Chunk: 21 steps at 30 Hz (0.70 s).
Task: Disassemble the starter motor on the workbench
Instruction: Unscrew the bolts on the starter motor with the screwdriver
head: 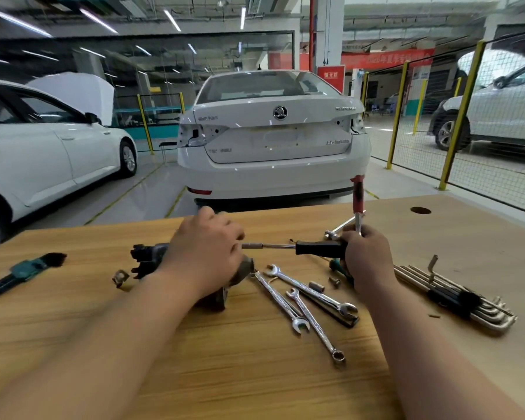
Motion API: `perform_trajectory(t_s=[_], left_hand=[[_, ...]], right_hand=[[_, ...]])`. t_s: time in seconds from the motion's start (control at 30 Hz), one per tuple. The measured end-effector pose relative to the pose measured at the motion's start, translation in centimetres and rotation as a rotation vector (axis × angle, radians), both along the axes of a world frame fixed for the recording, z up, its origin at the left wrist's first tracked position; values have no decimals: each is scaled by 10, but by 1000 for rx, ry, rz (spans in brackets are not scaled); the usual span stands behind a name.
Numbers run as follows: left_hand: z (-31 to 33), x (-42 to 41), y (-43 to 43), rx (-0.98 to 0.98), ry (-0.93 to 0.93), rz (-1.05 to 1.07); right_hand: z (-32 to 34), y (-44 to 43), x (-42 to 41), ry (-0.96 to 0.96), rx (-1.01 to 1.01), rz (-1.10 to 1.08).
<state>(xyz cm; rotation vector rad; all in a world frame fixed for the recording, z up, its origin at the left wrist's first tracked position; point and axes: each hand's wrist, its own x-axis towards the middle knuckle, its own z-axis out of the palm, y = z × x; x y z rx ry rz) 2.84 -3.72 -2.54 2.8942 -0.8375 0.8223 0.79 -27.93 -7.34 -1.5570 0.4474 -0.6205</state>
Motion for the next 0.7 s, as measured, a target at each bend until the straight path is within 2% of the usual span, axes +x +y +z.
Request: perform_trajectory(t_s=[0.1,0.2,0.37,0.5,0.7], left_hand=[[7,10,46,-2,120,217],[-6,14,55,-64,300,252],[-11,20,57,-107,314,206],[-12,21,61,-31,351,202],[-18,19,58,33,249,243]], right_hand=[[1,12,-5,26,27,41],[1,13,-15,39,111,32],[-2,18,-22,33,110,69],[-6,25,-16,58,132,133],[-10,25,-11,93,181,162]])
